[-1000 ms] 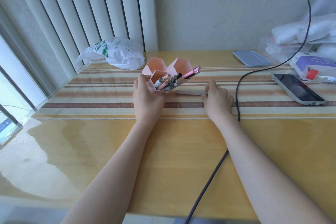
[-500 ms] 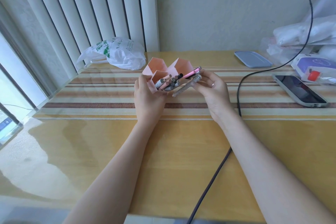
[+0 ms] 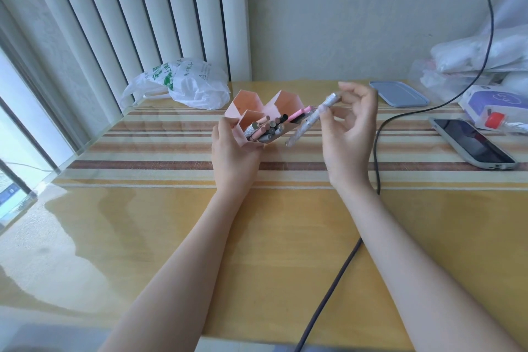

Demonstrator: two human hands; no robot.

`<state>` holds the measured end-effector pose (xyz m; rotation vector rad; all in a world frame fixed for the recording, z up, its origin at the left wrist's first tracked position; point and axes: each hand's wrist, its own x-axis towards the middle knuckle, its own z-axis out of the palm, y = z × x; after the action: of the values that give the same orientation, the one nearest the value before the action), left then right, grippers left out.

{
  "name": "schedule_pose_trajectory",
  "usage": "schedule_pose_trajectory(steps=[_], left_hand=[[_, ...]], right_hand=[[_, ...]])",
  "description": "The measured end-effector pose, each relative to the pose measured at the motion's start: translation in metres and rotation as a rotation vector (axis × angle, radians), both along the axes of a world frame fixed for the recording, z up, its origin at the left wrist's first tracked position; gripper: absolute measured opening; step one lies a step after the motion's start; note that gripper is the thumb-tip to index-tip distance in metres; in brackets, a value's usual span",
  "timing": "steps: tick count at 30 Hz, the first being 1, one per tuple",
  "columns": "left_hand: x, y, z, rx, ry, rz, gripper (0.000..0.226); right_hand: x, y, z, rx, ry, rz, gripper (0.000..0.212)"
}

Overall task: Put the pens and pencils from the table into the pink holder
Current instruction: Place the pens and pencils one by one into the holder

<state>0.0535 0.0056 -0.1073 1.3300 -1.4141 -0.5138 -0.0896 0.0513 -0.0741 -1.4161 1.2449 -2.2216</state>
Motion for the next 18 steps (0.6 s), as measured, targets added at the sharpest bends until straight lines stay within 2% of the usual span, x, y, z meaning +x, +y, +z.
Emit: schedule_pose_trajectory(steps=[5,12,18], left_hand=[[0.0,0.0,0.0,0.0,-0.005,-0.004,0.046],[-0.003,0.005,0.0,-0.063,-0.105,-0.031,0.041],[-0.004,0.005,-0.002,-0.051,-0.161,-0.059,0.049]], right_hand=[[0.011,0.01,0.007,-0.18,-0.036,-0.086,0.033],[0.016,0.022,0.016,-0.255,-0.081,-0.068,0.035],[0.016,0.026,0.02,-0.313,-0.076,-0.143,0.034]])
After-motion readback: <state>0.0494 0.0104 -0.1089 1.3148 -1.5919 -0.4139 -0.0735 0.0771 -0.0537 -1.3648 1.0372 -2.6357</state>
